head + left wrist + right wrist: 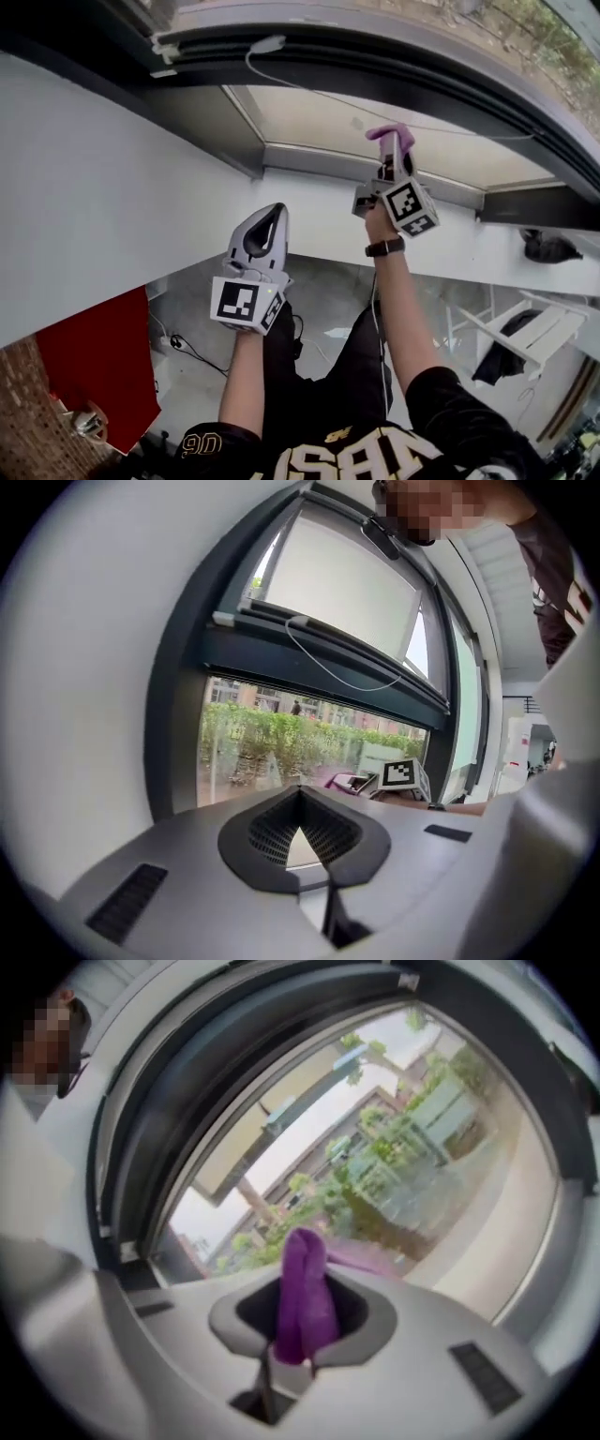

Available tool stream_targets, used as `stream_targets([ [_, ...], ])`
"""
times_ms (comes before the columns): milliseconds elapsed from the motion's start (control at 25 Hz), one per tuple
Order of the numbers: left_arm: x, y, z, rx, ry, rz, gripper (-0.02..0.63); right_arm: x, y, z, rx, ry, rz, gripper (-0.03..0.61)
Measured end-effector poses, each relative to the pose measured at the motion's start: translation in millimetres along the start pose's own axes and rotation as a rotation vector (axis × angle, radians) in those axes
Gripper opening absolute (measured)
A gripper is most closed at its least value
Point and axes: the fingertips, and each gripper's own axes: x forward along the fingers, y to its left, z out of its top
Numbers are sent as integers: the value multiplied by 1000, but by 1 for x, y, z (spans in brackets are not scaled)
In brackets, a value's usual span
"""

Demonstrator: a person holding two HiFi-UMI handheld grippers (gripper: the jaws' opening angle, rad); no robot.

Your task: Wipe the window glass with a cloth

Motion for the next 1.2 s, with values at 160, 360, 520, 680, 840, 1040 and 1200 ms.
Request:
stream_targets([
  [160, -38, 48, 13, -5, -7, 62, 8, 39, 131, -103, -32, 162, 242, 80],
  [360, -52, 60, 15, 4, -12, 90, 8, 70, 214, -171, -217, 264, 416, 80],
  [520, -37, 38, 2, -4, -1, 77, 8, 80, 190, -142, -254, 233, 410, 80],
  [680, -14, 3, -18, -46, -8, 45, 8, 56, 119, -77, -295, 195, 342, 80],
  [840, 34, -66, -49, -84, 10, -10, 8, 12, -5, 16, -355, 159, 218, 80],
  [1040, 91, -186, -68, -109, 8, -169, 8, -52, -173, 142, -351, 66, -48, 80],
  [1200, 115, -263, -79, -109, 11, -270, 8, -98, -299, 229, -352, -9, -354, 80],
])
